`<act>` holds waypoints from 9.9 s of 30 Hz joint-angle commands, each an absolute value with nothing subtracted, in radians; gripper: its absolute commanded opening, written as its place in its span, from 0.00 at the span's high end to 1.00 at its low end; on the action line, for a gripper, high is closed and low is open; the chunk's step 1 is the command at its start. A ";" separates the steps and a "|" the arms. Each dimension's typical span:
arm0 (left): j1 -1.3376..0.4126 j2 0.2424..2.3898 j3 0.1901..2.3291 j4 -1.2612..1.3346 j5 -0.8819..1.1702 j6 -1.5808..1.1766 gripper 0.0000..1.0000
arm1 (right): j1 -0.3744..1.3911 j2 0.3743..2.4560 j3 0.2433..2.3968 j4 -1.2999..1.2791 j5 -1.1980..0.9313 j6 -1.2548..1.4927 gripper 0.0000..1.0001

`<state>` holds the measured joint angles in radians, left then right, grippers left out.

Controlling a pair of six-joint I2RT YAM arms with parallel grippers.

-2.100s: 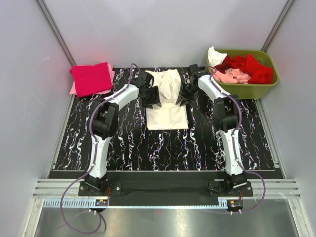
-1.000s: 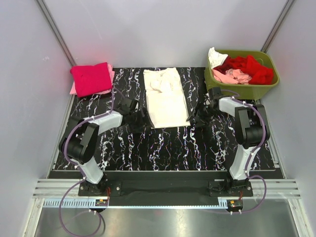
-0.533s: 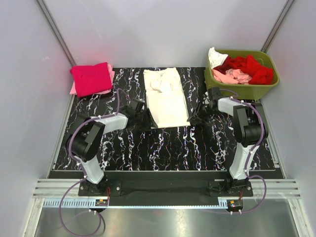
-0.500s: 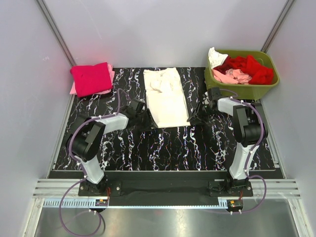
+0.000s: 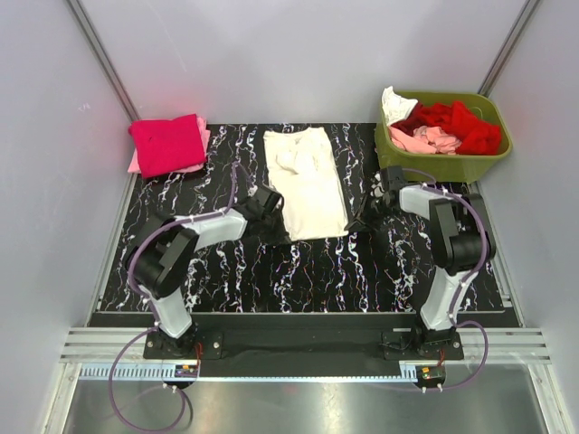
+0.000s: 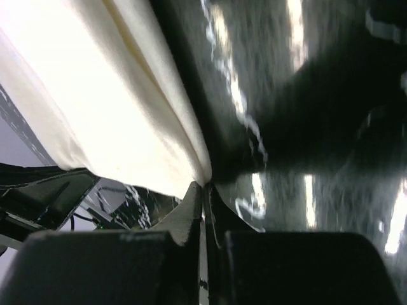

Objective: Fold and stack the t-shirts
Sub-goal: Fold the tshirt, then neatly place the folded tshirt to the corner

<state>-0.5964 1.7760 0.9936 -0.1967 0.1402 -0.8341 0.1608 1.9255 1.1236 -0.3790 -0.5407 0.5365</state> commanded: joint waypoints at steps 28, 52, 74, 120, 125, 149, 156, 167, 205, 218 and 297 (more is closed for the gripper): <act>-0.937 1.045 1.015 -0.825 -0.201 -0.938 0.94 | 0.331 1.170 1.070 -0.781 -0.474 0.761 1.00; -0.499 1.433 1.302 -0.710 0.133 -0.657 0.93 | 0.250 1.732 1.580 -0.776 -0.477 0.664 1.00; -0.204 2.160 1.721 -0.778 0.229 -0.509 1.00 | 0.232 2.720 2.574 -0.774 -0.699 0.794 0.96; -0.380 1.889 1.801 -0.850 0.101 -0.416 0.17 | 0.437 1.649 1.092 -0.419 -0.549 0.663 0.52; -0.383 1.697 1.611 -0.784 0.087 -0.486 0.19 | 0.439 1.741 1.279 -0.353 -0.733 0.654 0.71; -0.476 1.538 1.312 -0.663 0.075 -0.560 0.41 | 0.361 2.721 2.214 -0.425 -0.939 0.741 0.93; -0.503 1.670 1.272 -0.502 0.080 -0.615 0.53 | 0.348 2.688 2.122 -0.325 -0.939 0.788 0.92; -0.583 1.895 1.069 -0.359 0.084 -0.692 0.62 | 0.314 2.692 2.049 -0.172 -0.983 0.911 0.92; -0.380 1.672 1.016 -0.405 0.150 -0.563 0.57 | 0.449 2.348 1.566 -0.513 -0.987 0.581 0.76; -0.325 1.666 0.865 -0.406 0.101 -0.555 0.59 | 0.446 2.284 1.437 -0.388 -1.011 0.637 0.65; -0.061 2.109 1.715 -0.517 0.480 -0.328 1.00 | 0.560 1.965 0.904 0.212 -1.011 0.730 0.09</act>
